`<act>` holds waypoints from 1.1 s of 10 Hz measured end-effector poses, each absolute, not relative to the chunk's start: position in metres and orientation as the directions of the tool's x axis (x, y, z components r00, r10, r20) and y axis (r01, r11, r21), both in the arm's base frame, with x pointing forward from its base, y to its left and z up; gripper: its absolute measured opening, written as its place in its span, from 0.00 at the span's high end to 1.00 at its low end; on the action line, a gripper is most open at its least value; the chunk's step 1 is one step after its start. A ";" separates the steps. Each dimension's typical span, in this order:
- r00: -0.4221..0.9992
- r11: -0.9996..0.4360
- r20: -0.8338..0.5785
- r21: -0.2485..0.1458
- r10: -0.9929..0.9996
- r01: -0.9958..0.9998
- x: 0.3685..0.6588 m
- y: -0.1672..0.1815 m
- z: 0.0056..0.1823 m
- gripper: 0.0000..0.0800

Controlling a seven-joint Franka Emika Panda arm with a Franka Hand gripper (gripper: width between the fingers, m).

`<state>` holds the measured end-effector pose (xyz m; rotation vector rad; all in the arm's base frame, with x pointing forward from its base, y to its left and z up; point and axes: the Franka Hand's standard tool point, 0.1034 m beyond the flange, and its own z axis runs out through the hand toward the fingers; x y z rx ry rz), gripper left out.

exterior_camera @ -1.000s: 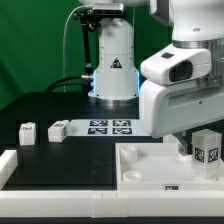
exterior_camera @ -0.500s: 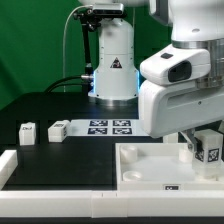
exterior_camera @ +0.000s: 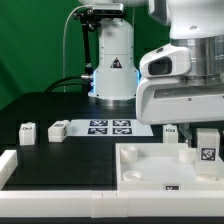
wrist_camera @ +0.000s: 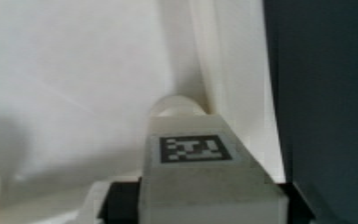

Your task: Assemble one leg

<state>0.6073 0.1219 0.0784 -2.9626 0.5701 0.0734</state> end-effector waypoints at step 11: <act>0.712 -0.706 -0.113 -0.088 -0.693 -0.702 0.608 0.126 0.070 0.23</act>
Offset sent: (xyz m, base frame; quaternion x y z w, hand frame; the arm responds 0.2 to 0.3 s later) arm 0.0038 -0.0037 -0.0012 0.0063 0.0146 0.2925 0.9561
